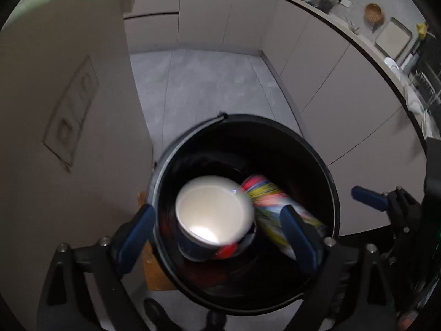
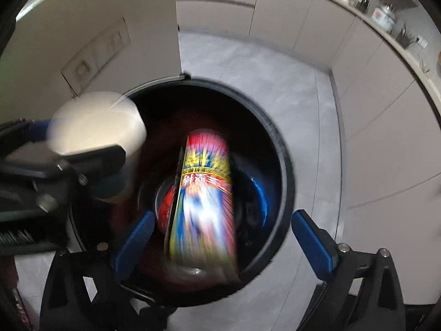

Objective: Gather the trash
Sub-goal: 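Carry the paper cup and spray can over the black bin and release both, then move both open grippers back toward the table items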

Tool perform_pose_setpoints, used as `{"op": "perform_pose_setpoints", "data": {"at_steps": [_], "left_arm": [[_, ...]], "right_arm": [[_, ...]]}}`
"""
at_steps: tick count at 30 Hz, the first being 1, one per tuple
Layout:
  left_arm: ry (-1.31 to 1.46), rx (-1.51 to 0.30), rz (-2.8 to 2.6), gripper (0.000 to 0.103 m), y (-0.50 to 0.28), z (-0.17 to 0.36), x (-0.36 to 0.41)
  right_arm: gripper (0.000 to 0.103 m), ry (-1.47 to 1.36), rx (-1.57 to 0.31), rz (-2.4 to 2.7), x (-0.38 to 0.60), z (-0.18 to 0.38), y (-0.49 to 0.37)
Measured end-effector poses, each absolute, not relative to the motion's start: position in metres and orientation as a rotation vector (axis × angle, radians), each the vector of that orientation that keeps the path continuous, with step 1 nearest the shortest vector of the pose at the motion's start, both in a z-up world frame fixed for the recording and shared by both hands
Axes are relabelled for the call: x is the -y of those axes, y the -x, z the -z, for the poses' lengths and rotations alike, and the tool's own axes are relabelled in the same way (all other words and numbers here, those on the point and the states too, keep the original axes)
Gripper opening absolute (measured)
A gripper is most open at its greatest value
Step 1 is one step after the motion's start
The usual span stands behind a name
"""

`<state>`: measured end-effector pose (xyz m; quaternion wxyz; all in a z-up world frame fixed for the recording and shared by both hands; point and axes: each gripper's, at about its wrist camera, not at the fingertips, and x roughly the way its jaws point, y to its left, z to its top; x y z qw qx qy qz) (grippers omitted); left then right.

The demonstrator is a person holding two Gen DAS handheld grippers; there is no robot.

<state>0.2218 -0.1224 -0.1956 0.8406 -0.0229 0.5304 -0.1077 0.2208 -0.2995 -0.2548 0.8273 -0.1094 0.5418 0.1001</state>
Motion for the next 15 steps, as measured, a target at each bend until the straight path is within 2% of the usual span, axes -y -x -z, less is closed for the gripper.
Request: {"op": "perform_pose_setpoints", "data": {"at_steps": [15], "left_arm": [[0.034, -1.020, 0.167, 0.093, -0.197, 0.130, 0.104]], "right_arm": [[0.101, 0.194, -1.107, -0.167, 0.312, 0.198, -0.213]]}}
